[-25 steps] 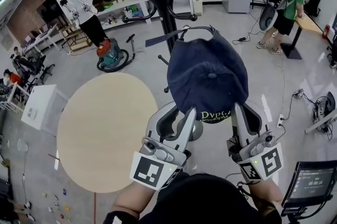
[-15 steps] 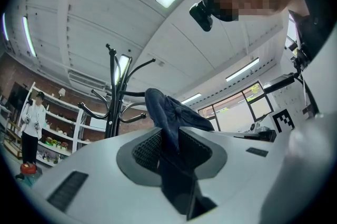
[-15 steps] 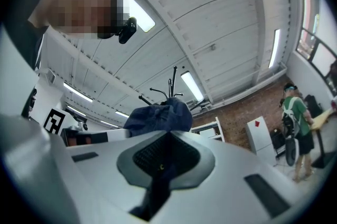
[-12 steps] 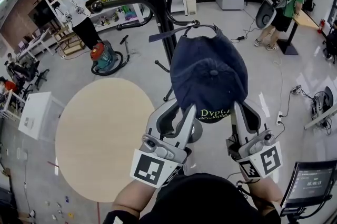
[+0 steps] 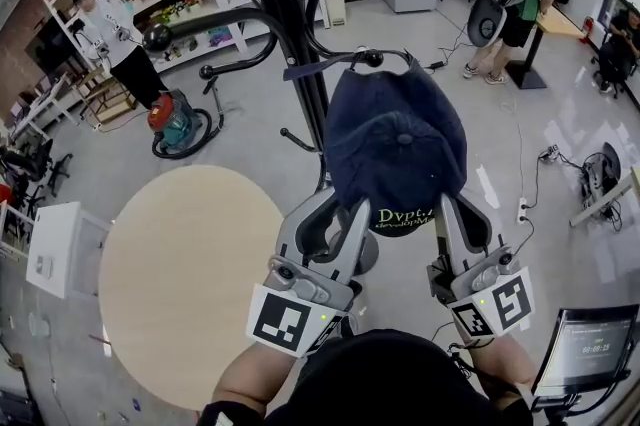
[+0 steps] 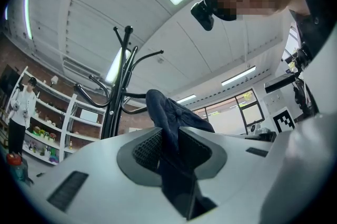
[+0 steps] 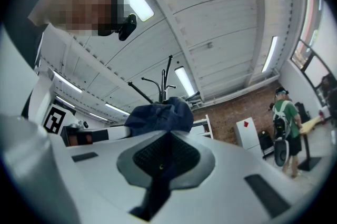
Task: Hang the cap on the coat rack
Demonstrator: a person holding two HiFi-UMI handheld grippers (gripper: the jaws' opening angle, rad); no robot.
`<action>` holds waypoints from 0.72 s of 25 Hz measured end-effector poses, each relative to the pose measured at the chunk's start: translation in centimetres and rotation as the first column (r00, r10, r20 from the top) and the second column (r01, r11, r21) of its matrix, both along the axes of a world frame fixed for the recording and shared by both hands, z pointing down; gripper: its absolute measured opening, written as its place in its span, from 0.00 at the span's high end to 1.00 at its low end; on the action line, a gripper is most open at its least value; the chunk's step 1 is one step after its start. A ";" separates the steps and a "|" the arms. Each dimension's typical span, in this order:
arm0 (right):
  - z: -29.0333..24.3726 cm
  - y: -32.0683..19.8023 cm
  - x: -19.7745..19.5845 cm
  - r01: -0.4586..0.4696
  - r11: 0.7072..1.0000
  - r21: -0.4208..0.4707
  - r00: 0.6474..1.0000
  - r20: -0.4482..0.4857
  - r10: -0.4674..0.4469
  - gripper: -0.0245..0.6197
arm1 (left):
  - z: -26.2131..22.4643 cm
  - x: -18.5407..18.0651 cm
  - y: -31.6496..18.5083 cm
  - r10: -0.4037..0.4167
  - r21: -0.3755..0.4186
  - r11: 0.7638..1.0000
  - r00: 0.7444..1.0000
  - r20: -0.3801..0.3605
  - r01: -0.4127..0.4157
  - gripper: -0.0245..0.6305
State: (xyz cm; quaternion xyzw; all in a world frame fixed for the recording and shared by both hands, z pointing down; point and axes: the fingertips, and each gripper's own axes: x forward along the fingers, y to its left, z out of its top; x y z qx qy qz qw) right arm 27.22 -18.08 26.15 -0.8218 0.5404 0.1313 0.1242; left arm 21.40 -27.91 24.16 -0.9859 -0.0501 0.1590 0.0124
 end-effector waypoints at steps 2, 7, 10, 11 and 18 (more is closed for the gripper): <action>0.4 -0.8 0.1 -0.017 1.000 -0.007 1.000 0.009 0.017 0.94 | 0.2 0.3 -0.9 0.017 -0.008 1.000 1.000 -0.007 -0.017 0.81; 1.3 -0.3 0.6 -0.059 0.998 -0.029 0.998 0.032 0.059 0.94 | 1.1 1.0 -0.5 0.064 -0.030 0.998 0.998 -0.001 -0.064 0.81; 2.1 -0.4 0.8 -0.081 0.996 -0.048 0.996 0.044 0.084 0.94 | 2.0 1.3 -0.7 0.089 -0.032 0.996 0.996 0.008 -0.088 0.82; 2.3 -0.5 0.8 -0.090 0.994 -0.055 0.995 0.047 0.092 0.94 | 2.0 1.4 -0.8 0.095 -0.035 0.995 0.995 0.000 -0.095 0.82; 3.2 -0.4 1.1 -0.154 0.983 -0.097 0.985 0.064 0.161 0.94 | 2.6 2.2 -1.0 0.164 -0.061 0.985 0.986 -0.019 -0.164 0.82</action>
